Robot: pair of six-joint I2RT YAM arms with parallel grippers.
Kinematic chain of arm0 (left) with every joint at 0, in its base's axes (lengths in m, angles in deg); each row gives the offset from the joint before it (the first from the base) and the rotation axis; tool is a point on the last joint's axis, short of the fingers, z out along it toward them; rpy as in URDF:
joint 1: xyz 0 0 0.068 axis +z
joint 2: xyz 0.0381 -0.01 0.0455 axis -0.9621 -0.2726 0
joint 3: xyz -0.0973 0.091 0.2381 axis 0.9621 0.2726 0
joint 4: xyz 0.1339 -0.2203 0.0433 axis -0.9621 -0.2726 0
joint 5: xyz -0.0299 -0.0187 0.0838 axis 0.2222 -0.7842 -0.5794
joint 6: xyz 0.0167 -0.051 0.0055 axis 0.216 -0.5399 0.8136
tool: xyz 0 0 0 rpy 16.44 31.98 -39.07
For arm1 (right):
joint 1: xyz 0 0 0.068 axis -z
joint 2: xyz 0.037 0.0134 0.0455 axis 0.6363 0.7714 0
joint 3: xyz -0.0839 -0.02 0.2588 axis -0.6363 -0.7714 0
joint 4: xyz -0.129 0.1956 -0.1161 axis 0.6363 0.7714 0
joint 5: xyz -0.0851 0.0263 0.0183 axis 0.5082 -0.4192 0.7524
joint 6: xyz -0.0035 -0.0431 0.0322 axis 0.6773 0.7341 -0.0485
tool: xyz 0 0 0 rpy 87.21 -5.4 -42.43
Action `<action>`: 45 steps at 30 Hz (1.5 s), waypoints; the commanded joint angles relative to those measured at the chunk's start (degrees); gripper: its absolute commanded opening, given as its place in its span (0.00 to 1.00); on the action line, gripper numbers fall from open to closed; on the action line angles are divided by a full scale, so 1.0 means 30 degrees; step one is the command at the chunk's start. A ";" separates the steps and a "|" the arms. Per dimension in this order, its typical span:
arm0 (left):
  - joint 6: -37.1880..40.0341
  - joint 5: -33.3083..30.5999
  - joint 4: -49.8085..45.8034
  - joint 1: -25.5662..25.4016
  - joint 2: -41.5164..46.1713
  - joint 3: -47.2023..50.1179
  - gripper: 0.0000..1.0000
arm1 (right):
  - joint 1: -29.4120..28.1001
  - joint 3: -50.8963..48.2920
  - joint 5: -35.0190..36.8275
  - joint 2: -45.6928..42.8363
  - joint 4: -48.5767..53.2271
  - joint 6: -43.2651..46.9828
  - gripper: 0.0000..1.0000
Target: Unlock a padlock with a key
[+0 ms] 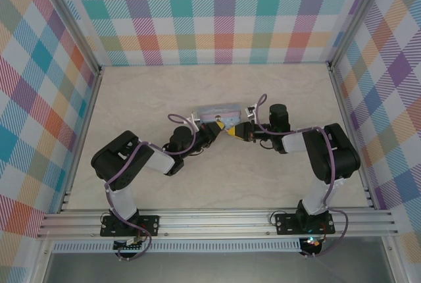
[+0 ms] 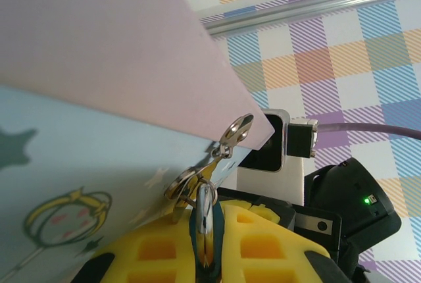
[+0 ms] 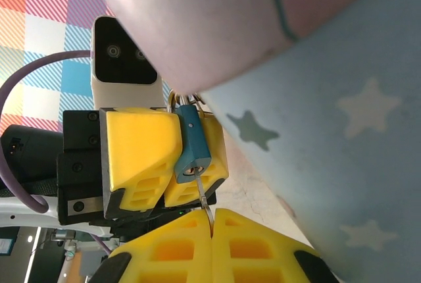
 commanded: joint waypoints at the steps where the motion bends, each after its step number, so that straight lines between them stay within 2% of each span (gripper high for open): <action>1: -0.0175 0.2273 0.2170 -0.0894 0.0121 0.0238 0.00 | 0.0543 -0.0117 0.1931 -0.0462 -0.1278 -0.0025 0.01; 6: -0.1090 0.1213 0.2339 -0.1038 0.0209 0.0189 0.00 | 0.0553 -0.1029 0.2022 -0.0992 -0.2175 -0.0848 0.00; 11: -0.1967 0.0068 0.2353 -0.1275 0.0227 -0.0137 0.00 | 0.0538 -0.2356 0.1849 -0.1012 -0.5472 -0.3214 0.00; 14: -0.2134 -0.0417 0.2324 -0.1257 0.0251 -0.0034 0.00 | 0.0538 -0.2896 0.1853 -0.1193 -0.6247 -0.3921 0.00; 24: -0.2175 -0.0625 0.2346 -0.1282 0.0119 0.0062 0.00 | 0.0542 -0.2877 0.1993 -0.2308 -0.4401 -0.3479 0.00; 45: -0.2377 -0.1062 0.2348 -0.1276 0.0231 0.0233 0.00 | -0.0171 -0.4082 0.2240 -0.2936 -0.4128 -0.3662 0.01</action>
